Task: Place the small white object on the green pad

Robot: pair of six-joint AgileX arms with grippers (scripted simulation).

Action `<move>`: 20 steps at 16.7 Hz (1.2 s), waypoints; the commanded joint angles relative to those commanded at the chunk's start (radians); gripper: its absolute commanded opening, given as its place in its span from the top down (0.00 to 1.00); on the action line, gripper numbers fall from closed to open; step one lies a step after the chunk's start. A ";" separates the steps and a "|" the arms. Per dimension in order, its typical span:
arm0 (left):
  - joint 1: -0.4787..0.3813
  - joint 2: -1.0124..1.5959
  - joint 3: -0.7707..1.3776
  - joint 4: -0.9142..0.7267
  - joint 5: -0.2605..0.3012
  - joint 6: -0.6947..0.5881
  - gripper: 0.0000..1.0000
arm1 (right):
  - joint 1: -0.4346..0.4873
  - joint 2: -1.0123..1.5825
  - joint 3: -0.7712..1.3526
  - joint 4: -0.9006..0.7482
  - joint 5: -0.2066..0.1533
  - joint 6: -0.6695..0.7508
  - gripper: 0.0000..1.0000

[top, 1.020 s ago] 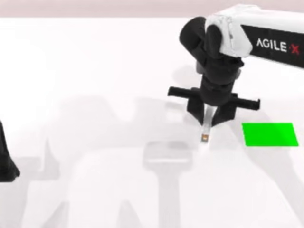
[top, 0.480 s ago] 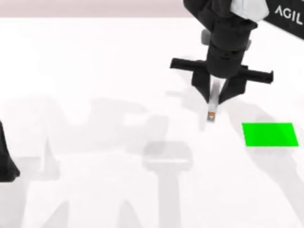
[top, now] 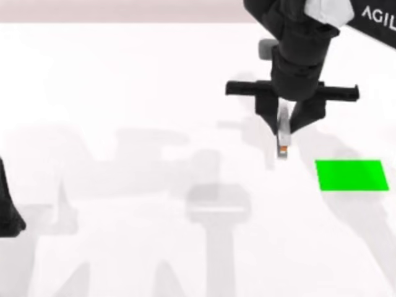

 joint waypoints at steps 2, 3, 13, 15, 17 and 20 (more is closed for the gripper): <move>0.000 0.000 0.000 0.000 0.000 0.000 0.00 | -0.017 -0.002 -0.008 -0.001 0.000 -0.134 1.00; 0.000 0.000 0.000 0.000 0.000 0.000 0.00 | -0.028 -0.005 -0.015 -0.001 0.000 -0.213 1.00; 0.000 0.000 0.000 0.000 0.000 0.000 0.00 | -0.174 -0.081 -0.174 0.018 0.003 -1.287 1.00; 0.000 0.000 0.000 0.000 0.000 0.000 0.00 | -0.204 -0.105 -0.208 0.029 0.004 -1.498 1.00; 0.000 0.000 0.000 0.000 0.000 0.000 0.00 | -0.231 -0.134 -0.241 0.043 0.004 -1.672 1.00; 0.000 0.000 0.000 0.000 0.000 0.000 0.00 | -0.264 -0.178 -0.282 0.068 0.003 -1.853 1.00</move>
